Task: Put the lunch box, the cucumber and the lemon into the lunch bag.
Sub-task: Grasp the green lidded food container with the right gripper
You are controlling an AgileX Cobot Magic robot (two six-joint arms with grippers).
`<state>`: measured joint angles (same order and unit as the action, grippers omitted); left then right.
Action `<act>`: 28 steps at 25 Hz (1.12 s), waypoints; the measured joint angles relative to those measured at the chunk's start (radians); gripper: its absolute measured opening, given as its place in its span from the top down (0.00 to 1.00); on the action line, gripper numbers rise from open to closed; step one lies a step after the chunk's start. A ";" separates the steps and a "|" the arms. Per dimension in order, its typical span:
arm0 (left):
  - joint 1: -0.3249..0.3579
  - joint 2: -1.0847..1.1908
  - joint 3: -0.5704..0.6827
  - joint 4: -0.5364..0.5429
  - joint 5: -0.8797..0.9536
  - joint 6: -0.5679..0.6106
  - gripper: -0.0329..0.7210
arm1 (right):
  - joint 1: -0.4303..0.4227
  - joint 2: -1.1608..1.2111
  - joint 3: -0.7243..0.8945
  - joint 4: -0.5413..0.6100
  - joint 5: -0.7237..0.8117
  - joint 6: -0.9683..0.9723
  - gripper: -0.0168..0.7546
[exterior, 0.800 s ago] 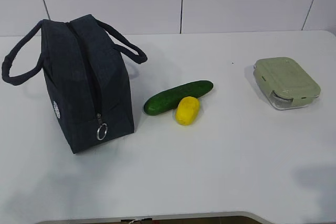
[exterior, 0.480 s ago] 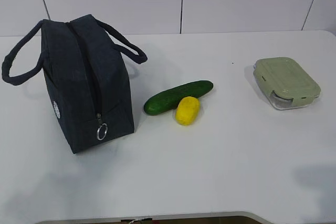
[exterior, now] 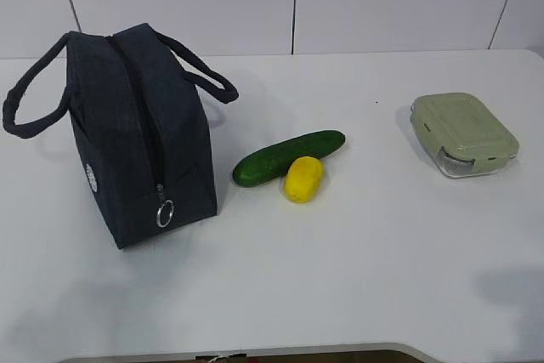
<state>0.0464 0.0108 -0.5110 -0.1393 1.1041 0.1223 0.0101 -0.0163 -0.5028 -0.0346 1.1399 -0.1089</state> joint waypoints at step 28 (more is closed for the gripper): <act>0.000 0.000 0.000 0.000 0.000 0.000 0.64 | 0.000 0.082 -0.033 -0.026 -0.093 0.000 0.25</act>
<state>0.0464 0.0108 -0.5110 -0.1393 1.1041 0.1223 0.0101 0.0661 -0.5362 -0.0610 1.0468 -0.1089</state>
